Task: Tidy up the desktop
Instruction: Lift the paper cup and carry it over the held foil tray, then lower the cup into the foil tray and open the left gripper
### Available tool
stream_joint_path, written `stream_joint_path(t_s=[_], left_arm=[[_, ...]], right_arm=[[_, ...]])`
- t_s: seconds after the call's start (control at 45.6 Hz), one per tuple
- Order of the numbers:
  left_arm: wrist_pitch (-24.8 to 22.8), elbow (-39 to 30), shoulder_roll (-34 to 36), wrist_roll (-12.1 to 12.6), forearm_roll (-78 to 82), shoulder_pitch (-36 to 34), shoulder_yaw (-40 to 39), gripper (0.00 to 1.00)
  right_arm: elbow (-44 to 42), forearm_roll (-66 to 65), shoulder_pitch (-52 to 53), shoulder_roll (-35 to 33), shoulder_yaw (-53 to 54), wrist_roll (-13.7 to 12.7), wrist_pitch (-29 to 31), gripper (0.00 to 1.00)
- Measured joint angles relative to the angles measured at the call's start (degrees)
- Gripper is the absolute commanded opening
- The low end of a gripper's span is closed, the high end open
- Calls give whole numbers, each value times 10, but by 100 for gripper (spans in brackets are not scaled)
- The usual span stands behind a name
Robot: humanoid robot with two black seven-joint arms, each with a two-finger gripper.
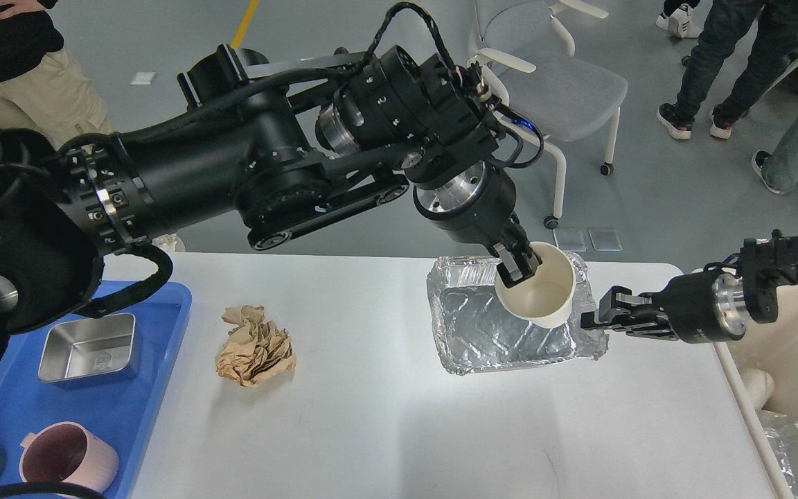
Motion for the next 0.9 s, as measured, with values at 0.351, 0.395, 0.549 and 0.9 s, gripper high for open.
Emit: stream_joint_path(t_s=[0.351, 0.395, 0.549, 0.9], left_arm=[[32, 31, -16, 1, 2, 28, 41, 10], [40, 41, -20, 1, 2, 30, 47, 11], [60, 66, -30, 2, 0, 37, 53, 13], [99, 86, -49, 37, -10, 51, 47, 88]], right_arm=[[24, 3, -3, -25, 5, 0, 0, 0], [26, 6, -3, -28, 5, 0, 0, 0], [32, 8, -5, -37, 5, 0, 0, 0], [37, 9, -7, -44, 5, 0, 0, 0]])
